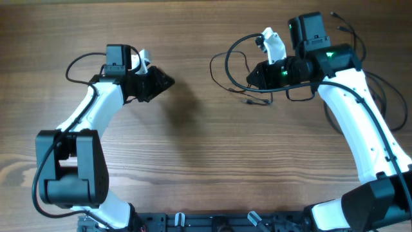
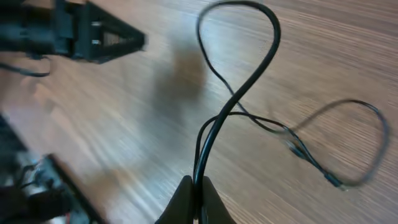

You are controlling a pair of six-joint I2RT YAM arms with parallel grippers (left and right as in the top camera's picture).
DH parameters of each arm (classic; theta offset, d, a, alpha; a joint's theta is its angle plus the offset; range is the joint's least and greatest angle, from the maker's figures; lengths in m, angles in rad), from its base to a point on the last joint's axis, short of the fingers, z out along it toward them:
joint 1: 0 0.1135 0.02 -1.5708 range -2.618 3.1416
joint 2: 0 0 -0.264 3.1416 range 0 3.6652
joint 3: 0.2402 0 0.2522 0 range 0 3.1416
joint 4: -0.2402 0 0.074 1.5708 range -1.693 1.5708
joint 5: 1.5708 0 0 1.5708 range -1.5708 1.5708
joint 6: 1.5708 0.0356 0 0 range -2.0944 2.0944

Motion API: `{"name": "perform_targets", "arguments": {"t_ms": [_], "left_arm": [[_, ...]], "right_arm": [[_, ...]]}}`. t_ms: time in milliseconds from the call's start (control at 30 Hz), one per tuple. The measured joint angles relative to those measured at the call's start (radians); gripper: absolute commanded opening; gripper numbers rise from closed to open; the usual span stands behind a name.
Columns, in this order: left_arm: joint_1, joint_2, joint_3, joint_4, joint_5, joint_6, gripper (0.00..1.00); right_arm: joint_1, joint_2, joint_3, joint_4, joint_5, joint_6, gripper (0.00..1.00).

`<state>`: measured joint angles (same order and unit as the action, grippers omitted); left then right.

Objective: Untangle cables

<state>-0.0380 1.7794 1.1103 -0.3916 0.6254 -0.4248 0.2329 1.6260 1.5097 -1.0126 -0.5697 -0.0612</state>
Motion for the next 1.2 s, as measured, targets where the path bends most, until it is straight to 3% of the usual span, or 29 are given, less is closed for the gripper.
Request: {"name": "perform_targets", "arguments": {"t_ms": [167, 233, 300, 367, 400, 567, 700, 767, 867, 967, 1067, 1200], "left_arm": [[-0.131, -0.005, -0.001, 0.095, 0.061, 0.063, 0.76], [-0.206, -0.005, -0.001, 0.146, 0.032, 0.076, 0.75], [-0.257, -0.005, -0.001, 0.158, -0.009, 0.080, 0.57], [-0.289, -0.005, -0.001, 0.161, -0.042, 0.087, 0.11], [-0.304, -0.005, -0.001, 0.160, -0.055, 0.087, 0.04], [-0.283, -0.010, -0.001, 0.112, -0.127, 0.094, 0.04], [-0.196, -0.098, -0.001, 0.060, -0.204, 0.098, 0.04], [-0.166, -0.173, -0.001, 0.050, -0.220, 0.101, 0.04], [-0.119, -0.294, -0.001, 0.033, -0.248, 0.095, 0.05], [-0.085, -0.361, -0.001, -0.007, -0.253, 0.082, 0.05], [-0.086, -0.378, 0.000, -0.059, -0.189, 0.076, 0.04], [-0.086, -0.378, -0.001, -0.062, -0.066, 0.071, 0.05]], "right_arm": [[0.002, 0.000, 0.000, -0.031, -0.119, -0.035, 0.04], [0.003, 0.000, 0.000, -0.058, -0.251, -0.079, 0.04], [0.003, 0.000, 0.000, -0.058, -0.317, -0.094, 0.04], [0.003, 0.000, 0.000, -0.058, -0.343, -0.098, 0.04], [0.003, 0.000, 0.000, -0.058, -0.350, -0.098, 0.04], [0.003, 0.000, 0.000, -0.057, -0.335, -0.093, 0.04], [0.008, 0.000, 0.000, -0.053, -0.123, -0.011, 0.05], [0.016, 0.000, 0.000, -0.053, 0.050, 0.071, 0.09], [0.016, 0.000, 0.000, -0.078, 0.354, 0.209, 0.25], [0.002, 0.000, 0.000, -0.057, 0.516, 0.288, 0.34], [0.002, 0.000, 0.000, -0.003, 0.548, 0.324, 0.46], [0.002, 0.000, 0.000, 0.066, 0.319, 0.296, 0.50]]}}
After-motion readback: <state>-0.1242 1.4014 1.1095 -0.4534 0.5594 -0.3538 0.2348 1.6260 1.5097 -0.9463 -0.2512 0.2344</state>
